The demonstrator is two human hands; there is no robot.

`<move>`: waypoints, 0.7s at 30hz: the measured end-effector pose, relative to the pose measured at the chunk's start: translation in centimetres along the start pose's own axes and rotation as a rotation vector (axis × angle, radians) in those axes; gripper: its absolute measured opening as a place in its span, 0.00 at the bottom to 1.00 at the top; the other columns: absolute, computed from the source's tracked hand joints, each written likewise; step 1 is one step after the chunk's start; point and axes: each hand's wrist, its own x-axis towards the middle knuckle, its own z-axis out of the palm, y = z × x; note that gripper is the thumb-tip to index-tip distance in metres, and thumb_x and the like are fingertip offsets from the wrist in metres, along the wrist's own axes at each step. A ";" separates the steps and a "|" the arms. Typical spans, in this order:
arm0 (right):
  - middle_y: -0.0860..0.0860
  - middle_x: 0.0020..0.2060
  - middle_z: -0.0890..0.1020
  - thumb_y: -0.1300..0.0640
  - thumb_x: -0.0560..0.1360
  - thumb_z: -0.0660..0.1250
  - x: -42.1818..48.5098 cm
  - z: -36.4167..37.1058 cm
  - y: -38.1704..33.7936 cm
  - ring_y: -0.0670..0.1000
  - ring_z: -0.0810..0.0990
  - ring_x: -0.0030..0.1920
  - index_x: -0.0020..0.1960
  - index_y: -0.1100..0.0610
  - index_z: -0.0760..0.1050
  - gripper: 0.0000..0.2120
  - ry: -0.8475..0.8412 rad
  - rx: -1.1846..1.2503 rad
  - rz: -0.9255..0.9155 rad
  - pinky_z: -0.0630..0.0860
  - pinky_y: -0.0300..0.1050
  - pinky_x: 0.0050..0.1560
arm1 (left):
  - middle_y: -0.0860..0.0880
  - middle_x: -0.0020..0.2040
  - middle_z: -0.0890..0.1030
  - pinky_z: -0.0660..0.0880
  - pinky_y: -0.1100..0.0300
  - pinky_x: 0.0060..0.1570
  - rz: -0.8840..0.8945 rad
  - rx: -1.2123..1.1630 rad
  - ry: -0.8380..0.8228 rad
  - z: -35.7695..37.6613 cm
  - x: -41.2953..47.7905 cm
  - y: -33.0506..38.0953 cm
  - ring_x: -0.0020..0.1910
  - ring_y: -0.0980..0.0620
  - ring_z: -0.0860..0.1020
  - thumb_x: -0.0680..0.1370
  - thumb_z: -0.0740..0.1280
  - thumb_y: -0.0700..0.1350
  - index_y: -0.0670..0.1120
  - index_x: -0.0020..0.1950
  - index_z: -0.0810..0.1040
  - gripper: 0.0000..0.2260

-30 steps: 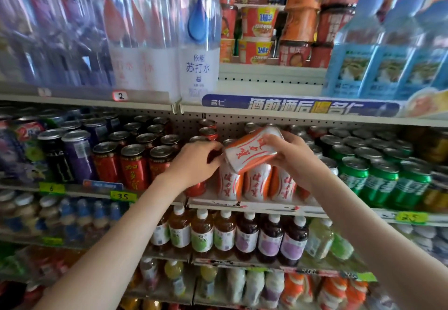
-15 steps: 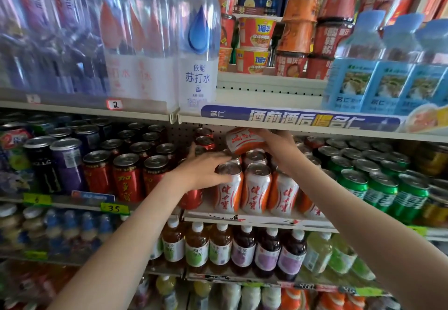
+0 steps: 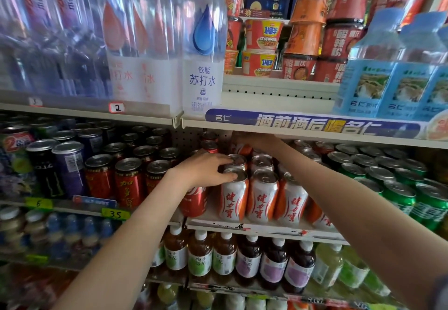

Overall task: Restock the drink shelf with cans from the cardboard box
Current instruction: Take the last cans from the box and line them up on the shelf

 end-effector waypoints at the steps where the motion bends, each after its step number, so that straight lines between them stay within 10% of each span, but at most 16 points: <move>1: 0.55 0.49 0.80 0.57 0.76 0.67 0.1 0.3 -0.4 0.52 0.78 0.52 0.56 0.62 0.75 0.12 -0.040 -0.055 -0.041 0.75 0.45 0.54 | 0.55 0.73 0.66 0.61 0.56 0.70 0.011 -0.008 0.004 0.0 0.0 -0.1 0.73 0.52 0.63 0.76 0.61 0.62 0.56 0.73 0.66 0.26; 12: 0.53 0.56 0.79 0.43 0.70 0.67 3.5 2.2 1.1 0.51 0.77 0.52 0.60 0.56 0.74 0.24 -0.291 -0.283 0.093 0.75 0.47 0.54 | 0.57 0.71 0.69 0.66 0.58 0.65 0.038 -0.067 0.005 0.4 0.1 -0.5 0.69 0.54 0.68 0.77 0.61 0.60 0.56 0.71 0.68 0.23; 15: 0.57 0.53 0.79 0.54 0.76 0.65 3.1 1.9 0.7 0.50 0.77 0.40 0.62 0.62 0.74 0.17 -0.347 -0.229 0.120 0.76 0.43 0.38 | 0.57 0.72 0.67 0.66 0.56 0.66 0.029 -0.043 0.008 0.6 0.1 -0.6 0.70 0.54 0.66 0.77 0.60 0.61 0.56 0.72 0.66 0.24; 21: 0.49 0.57 0.77 0.49 0.78 0.62 3.2 1.8 1.3 0.48 0.75 0.55 0.63 0.53 0.72 0.16 -0.286 -0.312 -0.063 0.72 0.41 0.54 | 0.57 0.72 0.68 0.65 0.58 0.65 0.038 -0.055 0.029 0.4 -0.2 -0.2 0.69 0.54 0.66 0.78 0.61 0.59 0.55 0.72 0.67 0.23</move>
